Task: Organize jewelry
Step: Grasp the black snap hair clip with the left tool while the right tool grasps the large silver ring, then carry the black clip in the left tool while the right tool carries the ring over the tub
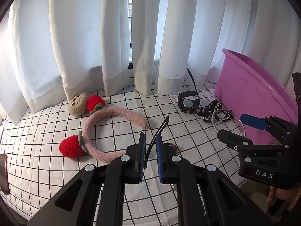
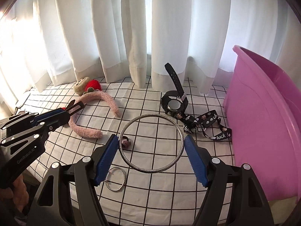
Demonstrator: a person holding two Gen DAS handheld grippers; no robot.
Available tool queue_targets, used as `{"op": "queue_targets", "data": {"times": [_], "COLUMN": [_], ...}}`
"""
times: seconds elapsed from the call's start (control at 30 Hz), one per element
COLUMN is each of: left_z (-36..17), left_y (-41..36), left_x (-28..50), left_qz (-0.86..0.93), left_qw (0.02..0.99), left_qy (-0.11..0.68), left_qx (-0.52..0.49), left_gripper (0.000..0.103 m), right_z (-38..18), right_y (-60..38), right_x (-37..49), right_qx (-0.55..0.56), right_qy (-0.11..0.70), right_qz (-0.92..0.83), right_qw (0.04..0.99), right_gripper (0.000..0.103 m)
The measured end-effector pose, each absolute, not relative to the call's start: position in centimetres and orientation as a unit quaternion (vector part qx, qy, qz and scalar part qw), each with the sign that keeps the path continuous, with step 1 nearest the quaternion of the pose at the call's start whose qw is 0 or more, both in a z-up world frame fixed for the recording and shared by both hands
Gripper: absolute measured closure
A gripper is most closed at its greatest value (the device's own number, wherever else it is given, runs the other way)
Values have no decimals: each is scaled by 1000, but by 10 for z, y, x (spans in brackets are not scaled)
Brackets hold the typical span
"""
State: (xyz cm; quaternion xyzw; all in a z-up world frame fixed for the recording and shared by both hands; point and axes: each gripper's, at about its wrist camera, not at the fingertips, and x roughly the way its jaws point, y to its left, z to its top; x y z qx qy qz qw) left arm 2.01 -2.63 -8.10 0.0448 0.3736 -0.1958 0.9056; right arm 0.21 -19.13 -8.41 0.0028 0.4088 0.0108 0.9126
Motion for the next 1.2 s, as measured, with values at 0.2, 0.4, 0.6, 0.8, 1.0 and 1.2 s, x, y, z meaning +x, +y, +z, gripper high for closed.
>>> {"op": "queue_targets", "data": {"times": [0.2,0.4,0.6,0.8,1.0,1.2], "left_z": [-43,-13,8,22,21,8], "left_y": [-41,-76,-129,-203,-282,-342], "left_x": [21,25,27,31,44,62], "left_qz": [-245,-297,-339,-366,-380,-381], "left_qw": [907,901,893,883,869,855], "left_qy": [337,310,290,283,301,333], "left_qx": [56,64,67,80,94,116], "left_gripper": [91,91,91,91,91,91], "right_z": [-34,2,21,22,8,-7], "right_y": [-201,-238,-296,-363,-424,-467], "right_x": [-10,-32,-51,-59,-61,-58], "right_qx": [10,25,36,46,61,85], "right_qy": [369,337,319,324,351,377], "right_qz": [-29,-82,-131,-156,-159,-152], "right_qw": [929,938,938,932,921,910], "right_gripper": [33,33,33,33,33,33]}}
